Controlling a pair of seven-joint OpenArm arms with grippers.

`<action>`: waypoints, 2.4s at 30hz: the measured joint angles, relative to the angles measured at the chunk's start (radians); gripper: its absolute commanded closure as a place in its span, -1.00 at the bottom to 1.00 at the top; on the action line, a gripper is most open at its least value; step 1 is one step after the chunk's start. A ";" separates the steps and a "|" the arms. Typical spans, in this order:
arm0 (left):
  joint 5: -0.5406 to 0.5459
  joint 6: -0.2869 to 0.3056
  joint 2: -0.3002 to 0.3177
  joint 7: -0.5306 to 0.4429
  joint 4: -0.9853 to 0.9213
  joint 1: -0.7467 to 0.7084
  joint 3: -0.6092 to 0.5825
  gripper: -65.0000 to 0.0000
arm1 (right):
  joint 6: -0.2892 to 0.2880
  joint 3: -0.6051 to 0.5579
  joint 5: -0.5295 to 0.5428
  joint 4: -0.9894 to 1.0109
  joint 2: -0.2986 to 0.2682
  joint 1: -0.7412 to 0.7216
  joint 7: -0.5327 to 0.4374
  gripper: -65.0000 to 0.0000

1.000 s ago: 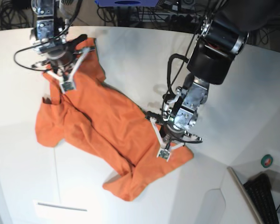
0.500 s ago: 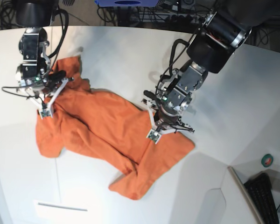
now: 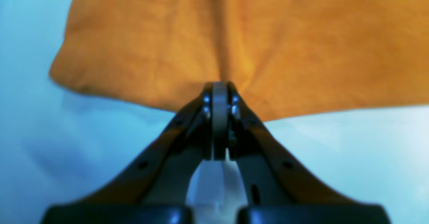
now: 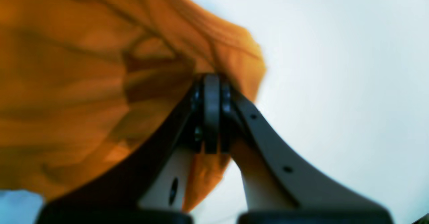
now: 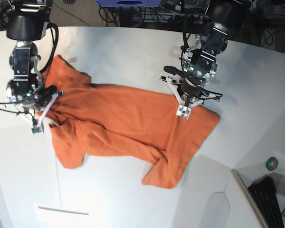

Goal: Layout the t-shirt on the table in an organized manner, then fold the t-shirt properly
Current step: 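Grasp the shirt hem corners with both grippers and lift it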

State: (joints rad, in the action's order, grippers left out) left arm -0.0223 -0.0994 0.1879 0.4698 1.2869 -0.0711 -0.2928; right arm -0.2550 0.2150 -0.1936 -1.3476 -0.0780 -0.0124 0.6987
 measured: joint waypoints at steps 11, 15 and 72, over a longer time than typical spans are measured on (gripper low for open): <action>0.037 0.017 -0.019 -0.001 0.328 -0.213 0.442 0.49 | -0.004 0.008 0.005 -0.456 0.074 0.277 -0.004 1.00; 0.250 0.017 -0.032 0.010 0.307 -0.218 0.589 -0.52 | 0.000 0.013 0.007 -0.502 0.127 0.329 0.005 0.63; 0.491 0.153 0.025 -0.020 -0.220 0.121 0.403 1.00 | -0.061 0.408 0.632 -0.005 0.097 0.265 -0.121 0.15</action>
State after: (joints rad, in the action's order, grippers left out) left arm 0.4690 0.0532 0.2131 0.4500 1.0668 0.0498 0.1104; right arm -0.3157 0.6228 0.4381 -1.3529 0.0185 0.2523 0.5777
